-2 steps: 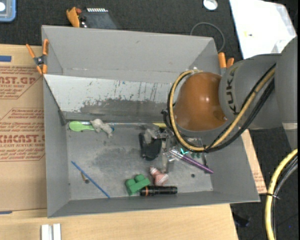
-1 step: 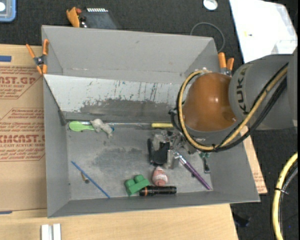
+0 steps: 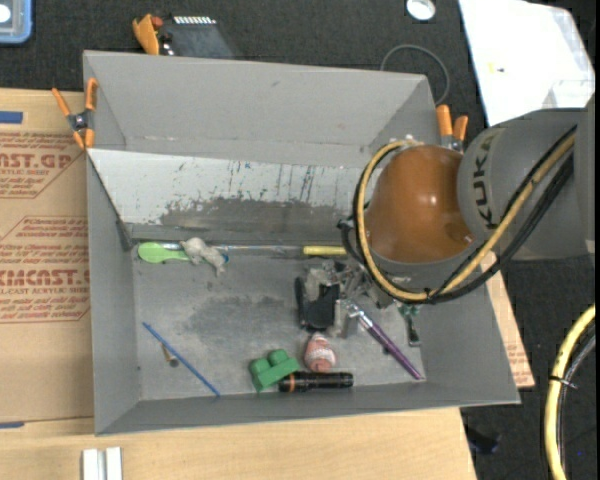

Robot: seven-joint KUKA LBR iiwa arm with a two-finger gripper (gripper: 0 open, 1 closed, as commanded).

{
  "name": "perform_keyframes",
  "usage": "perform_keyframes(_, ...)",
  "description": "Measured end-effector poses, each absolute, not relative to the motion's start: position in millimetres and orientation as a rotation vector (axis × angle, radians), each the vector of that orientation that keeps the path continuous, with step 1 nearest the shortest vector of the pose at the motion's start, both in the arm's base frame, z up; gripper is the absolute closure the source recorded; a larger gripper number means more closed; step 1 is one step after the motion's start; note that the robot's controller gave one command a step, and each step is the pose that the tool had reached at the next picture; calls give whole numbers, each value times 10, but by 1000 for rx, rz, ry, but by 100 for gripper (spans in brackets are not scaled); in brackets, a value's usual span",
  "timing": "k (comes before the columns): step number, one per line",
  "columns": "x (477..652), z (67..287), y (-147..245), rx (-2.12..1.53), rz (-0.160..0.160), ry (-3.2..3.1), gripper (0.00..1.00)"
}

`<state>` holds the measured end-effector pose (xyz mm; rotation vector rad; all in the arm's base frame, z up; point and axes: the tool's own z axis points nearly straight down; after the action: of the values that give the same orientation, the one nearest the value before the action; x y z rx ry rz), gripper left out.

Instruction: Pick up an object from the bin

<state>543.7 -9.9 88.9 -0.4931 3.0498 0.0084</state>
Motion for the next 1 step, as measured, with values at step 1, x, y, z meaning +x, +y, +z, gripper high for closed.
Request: perform_keyframes(1,5183,806,-146,-669,-4,2975,100)
